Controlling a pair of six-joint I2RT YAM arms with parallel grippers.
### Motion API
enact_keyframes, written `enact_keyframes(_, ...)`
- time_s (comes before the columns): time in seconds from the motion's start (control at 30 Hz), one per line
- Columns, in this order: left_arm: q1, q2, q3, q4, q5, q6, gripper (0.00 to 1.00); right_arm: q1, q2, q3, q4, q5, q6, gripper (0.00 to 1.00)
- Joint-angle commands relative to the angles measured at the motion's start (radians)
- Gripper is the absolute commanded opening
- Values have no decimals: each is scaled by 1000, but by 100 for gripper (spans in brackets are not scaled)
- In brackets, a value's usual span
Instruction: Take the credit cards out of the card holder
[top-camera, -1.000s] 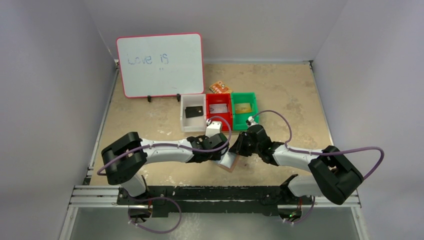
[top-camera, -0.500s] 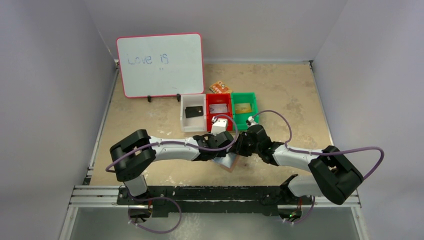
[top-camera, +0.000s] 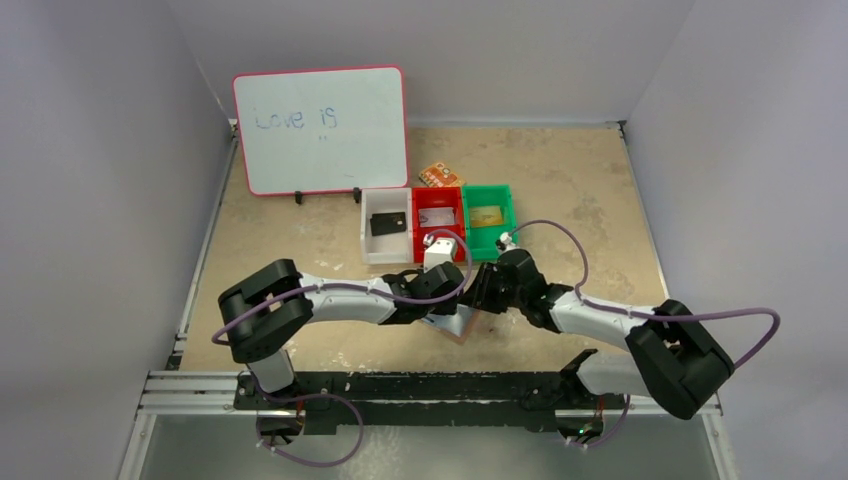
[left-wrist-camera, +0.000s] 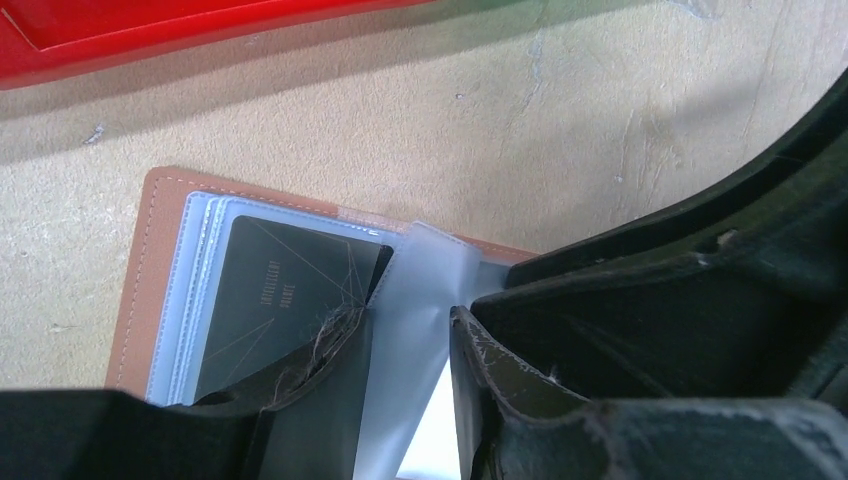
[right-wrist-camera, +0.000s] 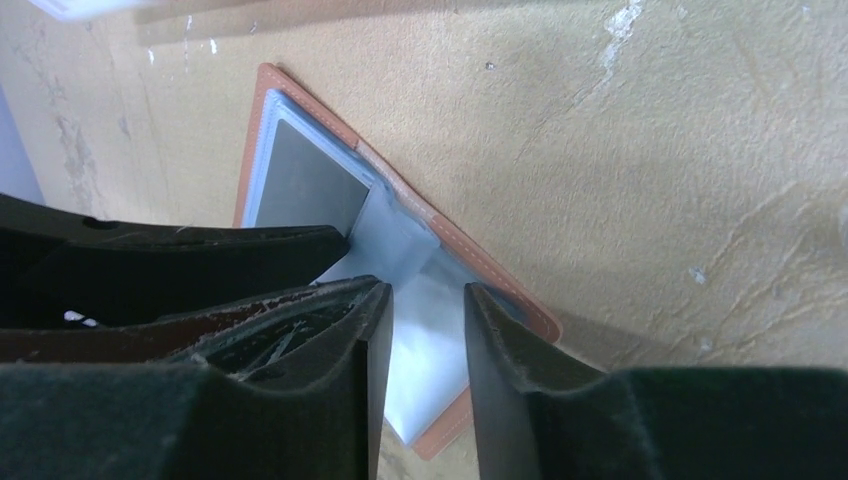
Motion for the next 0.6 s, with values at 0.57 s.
enact_keyframes(0.57, -2, -3, -99, 36, 142, -15, 32, 3, 38, 67, 21, -2, 39, 39)
